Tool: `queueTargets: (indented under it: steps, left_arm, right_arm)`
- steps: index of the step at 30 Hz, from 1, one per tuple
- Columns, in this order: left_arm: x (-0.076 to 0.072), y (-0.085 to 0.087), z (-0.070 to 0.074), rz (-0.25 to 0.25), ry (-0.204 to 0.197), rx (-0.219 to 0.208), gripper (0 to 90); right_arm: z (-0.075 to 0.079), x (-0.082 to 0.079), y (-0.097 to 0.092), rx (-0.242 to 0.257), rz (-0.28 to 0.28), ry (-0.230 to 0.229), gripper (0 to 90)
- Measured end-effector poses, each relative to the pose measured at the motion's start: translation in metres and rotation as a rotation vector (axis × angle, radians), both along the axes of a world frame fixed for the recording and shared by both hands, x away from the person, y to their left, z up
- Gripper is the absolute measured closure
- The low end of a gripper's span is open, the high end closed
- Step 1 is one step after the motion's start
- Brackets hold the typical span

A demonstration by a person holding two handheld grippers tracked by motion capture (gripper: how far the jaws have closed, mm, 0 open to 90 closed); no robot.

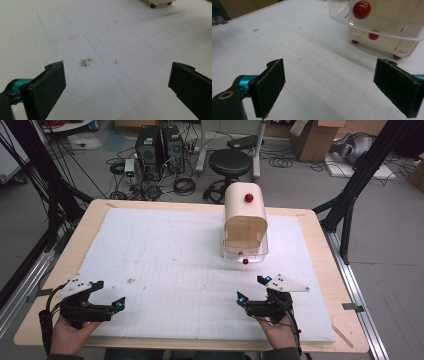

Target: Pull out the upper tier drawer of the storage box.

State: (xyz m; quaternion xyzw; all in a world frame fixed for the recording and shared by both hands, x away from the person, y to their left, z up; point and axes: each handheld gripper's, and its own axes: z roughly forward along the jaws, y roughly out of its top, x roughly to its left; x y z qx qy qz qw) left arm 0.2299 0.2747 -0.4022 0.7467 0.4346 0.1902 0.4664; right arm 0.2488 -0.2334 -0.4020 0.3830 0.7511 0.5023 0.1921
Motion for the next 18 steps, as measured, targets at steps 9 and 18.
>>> queueTargets:
  steps: [9,18]
  left_arm:
    - [0.001,-0.001,0.0,-0.005,0.001,0.0,1.8]
    - [0.004,-0.005,-0.001,-0.017,0.003,-0.004,1.8]
  right_arm:
    - [-0.001,-0.005,-0.013,-0.003,-0.018,0.012,9.5]
    - [-0.001,-0.013,-0.034,-0.02,-0.053,0.007,9.5]
